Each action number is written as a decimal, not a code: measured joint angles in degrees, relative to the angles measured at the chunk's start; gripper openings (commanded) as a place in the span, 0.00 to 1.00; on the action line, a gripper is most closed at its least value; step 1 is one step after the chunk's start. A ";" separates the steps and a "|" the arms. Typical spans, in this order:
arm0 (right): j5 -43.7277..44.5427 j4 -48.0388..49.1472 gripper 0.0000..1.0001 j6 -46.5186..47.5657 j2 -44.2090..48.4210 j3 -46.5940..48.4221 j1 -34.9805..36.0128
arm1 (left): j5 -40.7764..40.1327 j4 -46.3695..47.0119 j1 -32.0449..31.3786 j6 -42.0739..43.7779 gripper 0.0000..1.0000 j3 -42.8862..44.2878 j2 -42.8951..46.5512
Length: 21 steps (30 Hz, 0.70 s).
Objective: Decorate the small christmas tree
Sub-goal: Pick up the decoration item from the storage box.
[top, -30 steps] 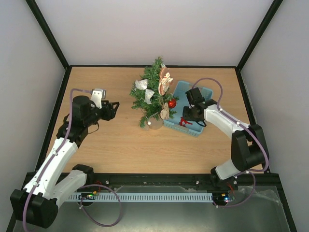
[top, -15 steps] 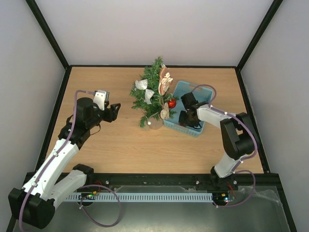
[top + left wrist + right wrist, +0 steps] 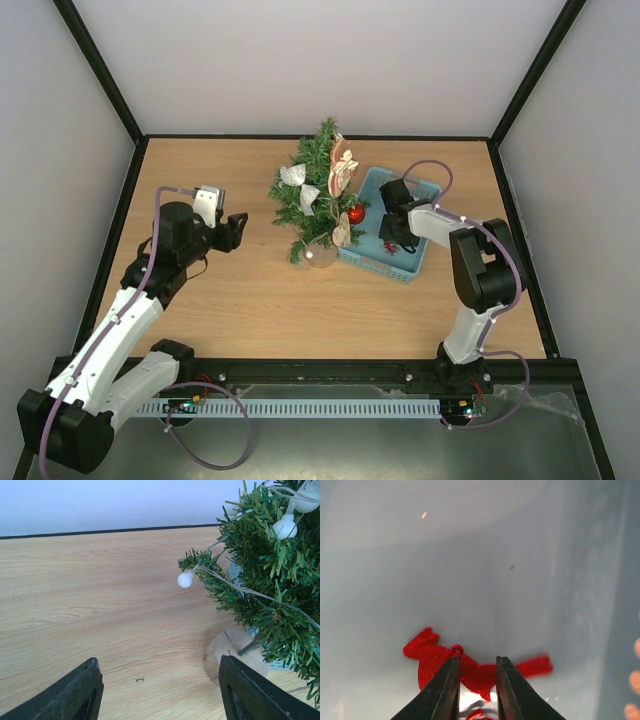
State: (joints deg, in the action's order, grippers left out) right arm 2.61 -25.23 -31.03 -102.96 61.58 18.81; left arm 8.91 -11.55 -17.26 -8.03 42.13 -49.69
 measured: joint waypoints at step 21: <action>4.59 -4.70 0.27 4.48 3.78 3.32 1.29 | -0.39 0.00 -0.11 0.02 0.65 0.00 0.46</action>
State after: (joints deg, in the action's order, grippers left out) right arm 7.20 -29.93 -26.55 -99.18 64.90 20.10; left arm 8.51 -11.55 -17.37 -8.01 42.13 -49.23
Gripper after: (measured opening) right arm 0.267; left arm 0.649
